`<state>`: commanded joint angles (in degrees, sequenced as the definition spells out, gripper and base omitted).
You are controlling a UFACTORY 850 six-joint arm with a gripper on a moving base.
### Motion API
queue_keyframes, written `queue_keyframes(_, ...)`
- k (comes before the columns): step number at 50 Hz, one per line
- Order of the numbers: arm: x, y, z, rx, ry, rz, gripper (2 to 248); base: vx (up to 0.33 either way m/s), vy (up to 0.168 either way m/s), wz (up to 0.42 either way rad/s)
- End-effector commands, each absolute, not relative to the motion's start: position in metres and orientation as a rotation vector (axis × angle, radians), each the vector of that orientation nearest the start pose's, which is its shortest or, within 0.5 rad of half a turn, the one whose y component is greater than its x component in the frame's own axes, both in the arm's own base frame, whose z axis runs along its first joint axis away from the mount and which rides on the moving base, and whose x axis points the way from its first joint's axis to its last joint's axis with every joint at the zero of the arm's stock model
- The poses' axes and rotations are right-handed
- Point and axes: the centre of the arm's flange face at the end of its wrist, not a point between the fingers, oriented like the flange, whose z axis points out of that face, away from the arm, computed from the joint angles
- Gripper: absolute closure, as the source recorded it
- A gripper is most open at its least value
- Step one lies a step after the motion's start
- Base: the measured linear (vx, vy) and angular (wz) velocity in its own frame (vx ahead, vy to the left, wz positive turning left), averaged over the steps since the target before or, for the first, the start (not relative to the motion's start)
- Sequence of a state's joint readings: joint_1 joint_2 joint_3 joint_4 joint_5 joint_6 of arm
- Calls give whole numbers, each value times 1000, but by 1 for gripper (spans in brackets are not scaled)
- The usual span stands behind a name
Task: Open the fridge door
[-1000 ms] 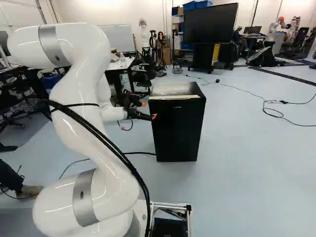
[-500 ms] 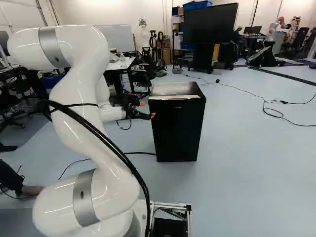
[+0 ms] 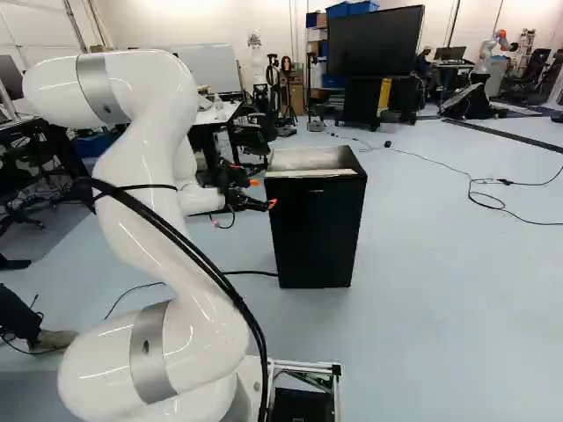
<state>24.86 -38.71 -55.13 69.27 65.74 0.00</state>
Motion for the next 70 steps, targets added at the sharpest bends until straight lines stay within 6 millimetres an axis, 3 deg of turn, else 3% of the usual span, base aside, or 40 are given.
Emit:
queue_keyframes(30, 530, 160, 275, -2587, 1122, -1992, 3, 0, 0, 0)
queue_keyframes(70, 539, 156, 274, -2583, 1139, -2000, 3, 0, 0, 0)
